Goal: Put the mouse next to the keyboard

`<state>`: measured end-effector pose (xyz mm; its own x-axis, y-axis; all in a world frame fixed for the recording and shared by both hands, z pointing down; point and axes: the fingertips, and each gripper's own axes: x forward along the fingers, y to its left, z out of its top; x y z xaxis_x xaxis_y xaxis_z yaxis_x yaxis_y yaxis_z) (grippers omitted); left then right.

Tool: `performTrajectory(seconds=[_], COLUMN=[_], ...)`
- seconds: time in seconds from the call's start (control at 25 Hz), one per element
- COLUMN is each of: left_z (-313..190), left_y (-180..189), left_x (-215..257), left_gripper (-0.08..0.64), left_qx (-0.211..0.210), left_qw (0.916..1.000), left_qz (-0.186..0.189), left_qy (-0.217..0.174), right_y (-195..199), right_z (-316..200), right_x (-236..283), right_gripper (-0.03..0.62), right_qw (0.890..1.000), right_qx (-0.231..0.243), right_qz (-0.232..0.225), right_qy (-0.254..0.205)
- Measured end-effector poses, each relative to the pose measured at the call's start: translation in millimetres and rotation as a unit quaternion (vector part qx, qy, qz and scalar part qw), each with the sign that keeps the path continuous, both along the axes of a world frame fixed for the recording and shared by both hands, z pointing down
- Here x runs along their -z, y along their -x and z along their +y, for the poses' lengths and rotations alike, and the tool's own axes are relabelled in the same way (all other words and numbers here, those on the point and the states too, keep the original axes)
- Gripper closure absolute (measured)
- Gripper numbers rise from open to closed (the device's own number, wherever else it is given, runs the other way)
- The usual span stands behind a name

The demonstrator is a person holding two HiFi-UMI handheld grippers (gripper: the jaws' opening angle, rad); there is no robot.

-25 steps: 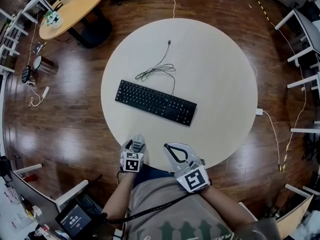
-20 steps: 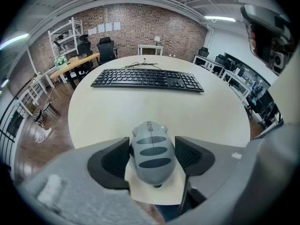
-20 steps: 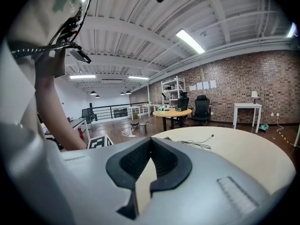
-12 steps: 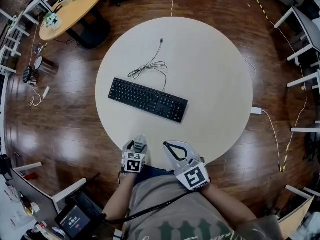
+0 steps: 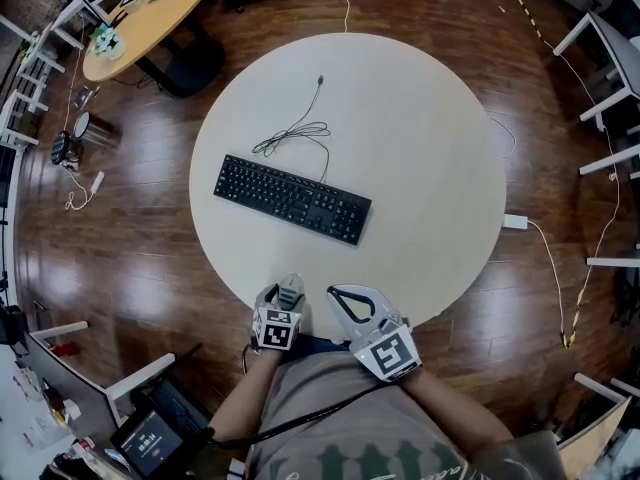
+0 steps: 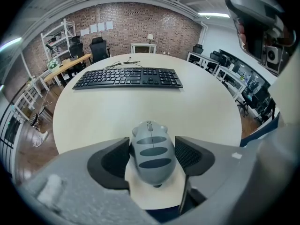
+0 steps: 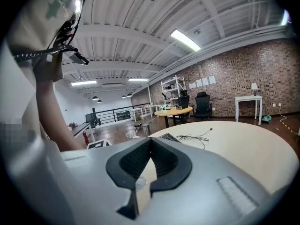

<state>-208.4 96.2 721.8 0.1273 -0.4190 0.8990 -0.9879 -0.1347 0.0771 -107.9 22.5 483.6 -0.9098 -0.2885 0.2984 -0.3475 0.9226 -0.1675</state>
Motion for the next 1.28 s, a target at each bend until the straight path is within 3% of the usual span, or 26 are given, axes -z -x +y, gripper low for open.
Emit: performTrajectory(seconds=[0.64, 1.28], left_z=[-6, -17], left_y=[-43, -91], left_x=[1, -4], left_gripper=[0.244, 0.244], left_qx=[-0.055, -0.111], left_qw=[0.9985, 0.9937], left_qz=[0.000, 0.007], left_qy=[0.005, 0.014], right_y=[-14, -58], right_z=[-12, -30], right_x=[-3, -11], right_gripper=[0.588, 0.588], right_qw=[1.000, 0.998], right_qx=[-0.011, -0.067], right_qz=[-0.003, -0.004], right_qy=[0.008, 0.018])
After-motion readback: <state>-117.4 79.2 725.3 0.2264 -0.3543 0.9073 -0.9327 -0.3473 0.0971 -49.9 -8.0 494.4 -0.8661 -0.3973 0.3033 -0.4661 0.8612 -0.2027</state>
